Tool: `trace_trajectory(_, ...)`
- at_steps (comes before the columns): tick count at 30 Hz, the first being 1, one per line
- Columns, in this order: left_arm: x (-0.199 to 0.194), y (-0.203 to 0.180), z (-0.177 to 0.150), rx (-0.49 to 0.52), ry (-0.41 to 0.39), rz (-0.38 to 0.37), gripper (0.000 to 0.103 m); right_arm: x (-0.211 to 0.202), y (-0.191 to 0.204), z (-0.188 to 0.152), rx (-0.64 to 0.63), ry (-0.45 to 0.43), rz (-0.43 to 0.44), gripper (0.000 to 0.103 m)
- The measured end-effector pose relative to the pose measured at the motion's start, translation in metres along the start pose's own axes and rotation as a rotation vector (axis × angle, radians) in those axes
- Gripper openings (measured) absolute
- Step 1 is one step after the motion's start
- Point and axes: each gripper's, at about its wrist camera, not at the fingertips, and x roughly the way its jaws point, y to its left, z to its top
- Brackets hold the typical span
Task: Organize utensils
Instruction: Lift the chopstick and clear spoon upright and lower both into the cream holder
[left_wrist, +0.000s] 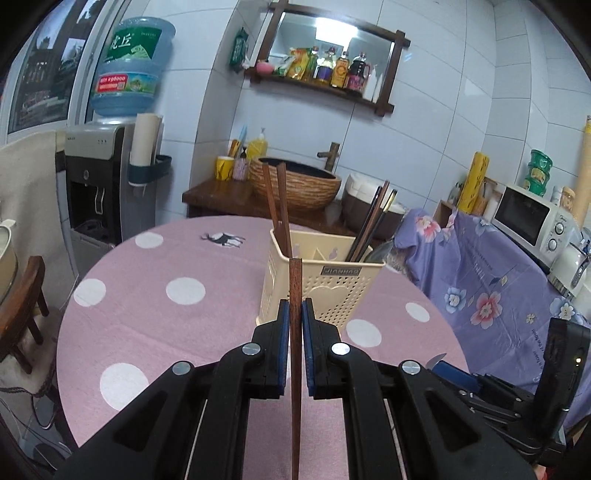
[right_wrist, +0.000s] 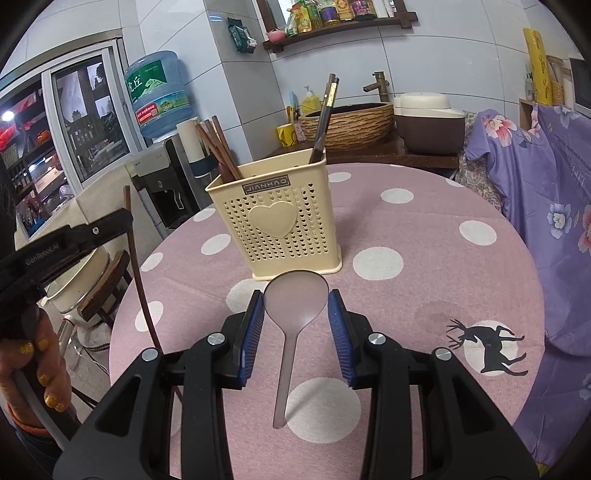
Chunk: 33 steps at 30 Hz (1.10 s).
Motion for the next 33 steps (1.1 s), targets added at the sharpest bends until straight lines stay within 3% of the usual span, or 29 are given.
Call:
trace_trajectory(17, -0.01, -0.007, 0.025, 0.007, -0.08, -0.034, 0.008, -0.006, 0.01, 0.016, -0.045, -0.027, 0.016, 0.036)
trace_trajectory(21, -0.01, -0.011, 0.043, 0.013, -0.105, -0.049, 0.008, -0.014, 0.02, 0.043, -0.079, -0.077, 0.032, 0.036)
trace_trajectory(26, -0.01, -0.019, 0.086, 0.024, -0.161, -0.057, 0.008, -0.028, 0.039, 0.099, -0.157, -0.202, 0.025, 0.036)
trace_trajectory(33, -0.01, -0.03, 0.16, 0.006, -0.306, -0.024, 0.008, -0.019, 0.056, 0.187, -0.179, -0.333, -0.035, 0.036)
